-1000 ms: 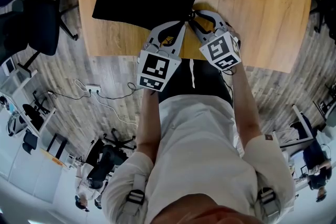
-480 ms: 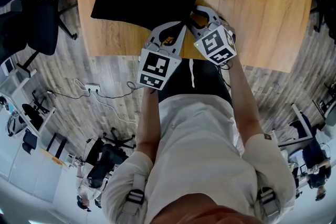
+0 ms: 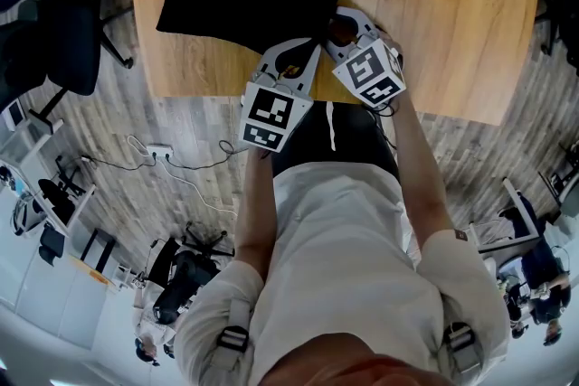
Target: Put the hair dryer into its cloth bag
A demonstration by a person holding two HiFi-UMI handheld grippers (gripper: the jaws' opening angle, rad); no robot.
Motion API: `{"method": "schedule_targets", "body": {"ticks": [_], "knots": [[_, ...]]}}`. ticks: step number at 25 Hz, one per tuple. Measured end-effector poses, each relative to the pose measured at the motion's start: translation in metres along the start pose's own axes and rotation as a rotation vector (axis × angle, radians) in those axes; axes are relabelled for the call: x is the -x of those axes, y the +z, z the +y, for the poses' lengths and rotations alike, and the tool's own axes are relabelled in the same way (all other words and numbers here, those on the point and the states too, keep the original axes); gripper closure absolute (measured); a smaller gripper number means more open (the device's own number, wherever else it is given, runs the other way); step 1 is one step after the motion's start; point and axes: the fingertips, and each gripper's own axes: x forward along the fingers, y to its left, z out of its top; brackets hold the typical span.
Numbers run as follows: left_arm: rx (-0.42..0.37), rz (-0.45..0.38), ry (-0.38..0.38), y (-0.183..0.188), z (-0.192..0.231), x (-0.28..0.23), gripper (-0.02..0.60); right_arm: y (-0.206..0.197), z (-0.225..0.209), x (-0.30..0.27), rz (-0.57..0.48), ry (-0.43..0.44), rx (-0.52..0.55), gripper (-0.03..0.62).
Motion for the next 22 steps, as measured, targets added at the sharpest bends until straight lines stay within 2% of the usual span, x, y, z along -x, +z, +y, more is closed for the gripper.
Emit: {"method": "schedule_targets", "body": {"ticks": [11, 13, 22], "knots": [[0.014, -0.026, 0.010, 0.002, 0.003, 0.001, 0.557, -0.005, -0.002, 0.008, 0.001, -0.014, -0.019, 0.471], [0.013, -0.036, 0.008, 0.005, 0.003, 0.001, 0.557, -0.007, -0.004, 0.012, 0.007, -0.016, -0.016, 0.455], [-0.020, -0.076, 0.015, 0.027, 0.002, 0.004, 0.548, -0.009, -0.013, 0.044, 0.000, -0.063, -0.038, 0.428]]}}
